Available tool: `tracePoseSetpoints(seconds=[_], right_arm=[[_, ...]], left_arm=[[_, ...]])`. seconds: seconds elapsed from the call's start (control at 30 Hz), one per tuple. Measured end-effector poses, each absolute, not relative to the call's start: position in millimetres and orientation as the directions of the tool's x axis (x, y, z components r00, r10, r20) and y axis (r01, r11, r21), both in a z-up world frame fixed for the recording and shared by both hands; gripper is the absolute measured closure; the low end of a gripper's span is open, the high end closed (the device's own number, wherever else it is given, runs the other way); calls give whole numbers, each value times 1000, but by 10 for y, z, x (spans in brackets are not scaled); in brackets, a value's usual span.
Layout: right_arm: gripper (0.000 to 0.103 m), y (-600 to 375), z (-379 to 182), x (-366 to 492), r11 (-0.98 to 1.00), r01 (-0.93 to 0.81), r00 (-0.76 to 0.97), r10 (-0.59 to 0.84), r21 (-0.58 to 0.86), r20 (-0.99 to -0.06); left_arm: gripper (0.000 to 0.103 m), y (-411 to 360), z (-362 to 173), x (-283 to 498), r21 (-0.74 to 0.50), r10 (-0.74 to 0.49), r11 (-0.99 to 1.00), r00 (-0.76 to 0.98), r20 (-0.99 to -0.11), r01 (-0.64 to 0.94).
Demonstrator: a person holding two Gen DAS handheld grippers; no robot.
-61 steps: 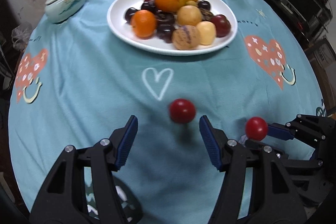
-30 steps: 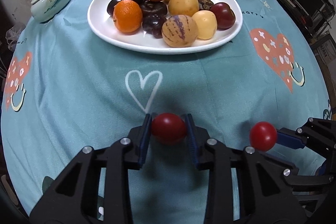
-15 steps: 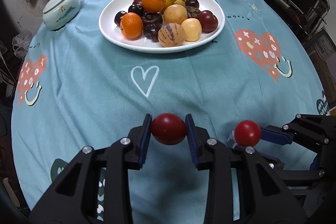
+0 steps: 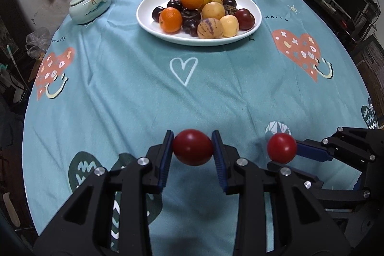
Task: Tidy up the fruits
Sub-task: 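Carry both tomatoes to the white plate and open both grippers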
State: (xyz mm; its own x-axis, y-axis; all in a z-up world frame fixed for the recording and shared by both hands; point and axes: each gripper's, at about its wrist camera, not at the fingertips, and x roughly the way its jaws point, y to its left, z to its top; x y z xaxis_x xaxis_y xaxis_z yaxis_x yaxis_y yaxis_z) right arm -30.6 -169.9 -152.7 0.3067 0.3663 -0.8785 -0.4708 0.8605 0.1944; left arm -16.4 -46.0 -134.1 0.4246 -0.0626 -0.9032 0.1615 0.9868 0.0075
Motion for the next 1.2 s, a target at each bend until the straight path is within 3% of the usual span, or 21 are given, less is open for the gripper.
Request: tracePoseSetpoints(seconds=[1.2], right_arm=[[75, -1756, -1539, -351, 858, -465, 301, 384, 218, -873]], left_arm=[[70, -555, -1285, -182, 12, -64, 985, 428, -901, 173]])
